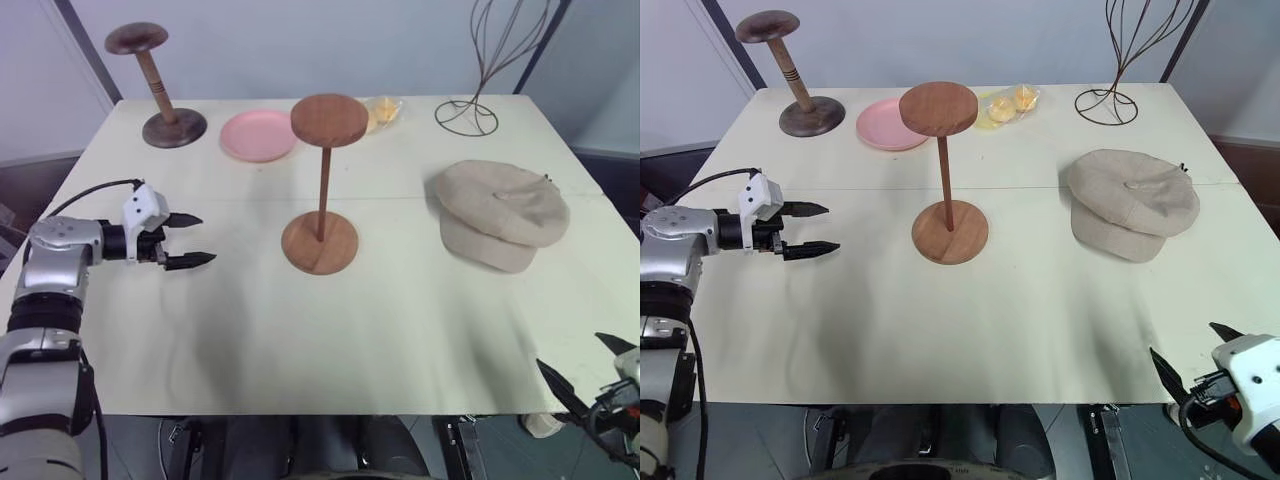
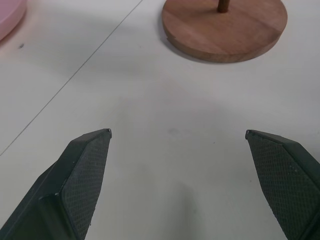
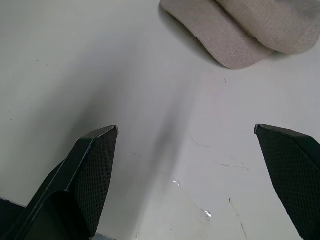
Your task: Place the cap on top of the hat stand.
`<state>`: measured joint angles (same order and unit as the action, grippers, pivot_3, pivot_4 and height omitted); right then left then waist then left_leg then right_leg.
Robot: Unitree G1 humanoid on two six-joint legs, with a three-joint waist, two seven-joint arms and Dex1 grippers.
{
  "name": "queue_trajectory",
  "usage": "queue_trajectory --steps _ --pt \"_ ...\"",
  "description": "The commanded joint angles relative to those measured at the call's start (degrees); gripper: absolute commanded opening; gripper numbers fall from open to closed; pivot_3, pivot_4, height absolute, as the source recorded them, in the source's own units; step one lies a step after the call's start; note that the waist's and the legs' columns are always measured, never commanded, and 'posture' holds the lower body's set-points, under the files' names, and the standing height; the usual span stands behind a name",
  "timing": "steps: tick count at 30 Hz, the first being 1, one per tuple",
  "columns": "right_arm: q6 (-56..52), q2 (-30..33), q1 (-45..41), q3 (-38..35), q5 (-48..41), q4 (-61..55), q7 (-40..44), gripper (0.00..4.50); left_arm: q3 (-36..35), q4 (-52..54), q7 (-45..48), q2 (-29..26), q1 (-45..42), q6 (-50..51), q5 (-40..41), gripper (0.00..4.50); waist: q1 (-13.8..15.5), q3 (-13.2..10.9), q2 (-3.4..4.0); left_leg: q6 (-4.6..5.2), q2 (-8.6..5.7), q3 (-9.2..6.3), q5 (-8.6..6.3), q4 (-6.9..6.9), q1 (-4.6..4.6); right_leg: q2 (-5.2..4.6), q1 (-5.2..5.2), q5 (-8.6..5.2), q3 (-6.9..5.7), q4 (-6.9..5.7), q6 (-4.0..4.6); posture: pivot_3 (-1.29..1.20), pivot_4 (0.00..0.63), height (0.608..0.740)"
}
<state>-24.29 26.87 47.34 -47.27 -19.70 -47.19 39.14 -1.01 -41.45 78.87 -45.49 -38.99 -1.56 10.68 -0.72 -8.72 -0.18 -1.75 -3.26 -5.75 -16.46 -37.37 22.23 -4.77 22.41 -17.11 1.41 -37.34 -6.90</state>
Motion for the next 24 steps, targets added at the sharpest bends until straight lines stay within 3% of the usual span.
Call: queue_trajectory --steps 1,10,16,20,24 --pt "0.32 -0.12 0.31 -0.39 0.19 -2.13 -0.81 4.48 -0.61 0.89 -0.18 -0.03 -1.20 -0.59 0.24 4.50 0.00 0.00 0.00 0.00 0.00 0.00 0.00 0.00 0.00 0.00 0.00 0.00 0.00 0.00 0.00 0.00 0.150 0.740" --pt "-0.16 -0.37 -0.17 -0.39 -0.67 -2.15 -1.63 4.48 -0.64 -1.17 -1.61 0.56 -2.20 0.80 -0.04 4.50 0.02 0.00 0.00 0.00 0.00 0.00 0.00 0.00 0.00 0.00 0.00 0.00 0.00 -0.01 0.00 0.00 0.150 0.740" --pt "0.74 0.23 0.26 1.24 4.39 -2.55 -3.40 4.48 -0.27 -0.17 0.65 0.80 -2.50 3.01 0.77 4.50 -0.02 0.00 0.00 0.00 0.00 0.00 0.00 0.00 0.00 0.01 0.01 0.00 0.00 -0.01 0.00 0.00 0.150 0.740" --pt "-0.15 0.03 -0.31 3.67 9.55 -4.39 -6.52 4.48 1.40 7.91 7.97 0.36 -1.96 10.03 3.64 4.50 0.04 0.00 0.00 0.00 0.00 0.01 0.00 -0.01 0.00 0.02 0.00 0.00 0.00 -0.01 0.00 0.00 0.150 0.740" --pt "-3.64 1.44 -3.79 9.49 18.68 -5.01 -12.37 4.48 5.26 23.44 13.58 -2.46 -2.08 23.97 13.88 4.50 -0.07 0.00 -0.02 0.00 0.00 0.01 0.00 -0.08 0.05 0.02 0.01 0.00 0.00 -0.02 0.00 0.00 0.150 0.740"
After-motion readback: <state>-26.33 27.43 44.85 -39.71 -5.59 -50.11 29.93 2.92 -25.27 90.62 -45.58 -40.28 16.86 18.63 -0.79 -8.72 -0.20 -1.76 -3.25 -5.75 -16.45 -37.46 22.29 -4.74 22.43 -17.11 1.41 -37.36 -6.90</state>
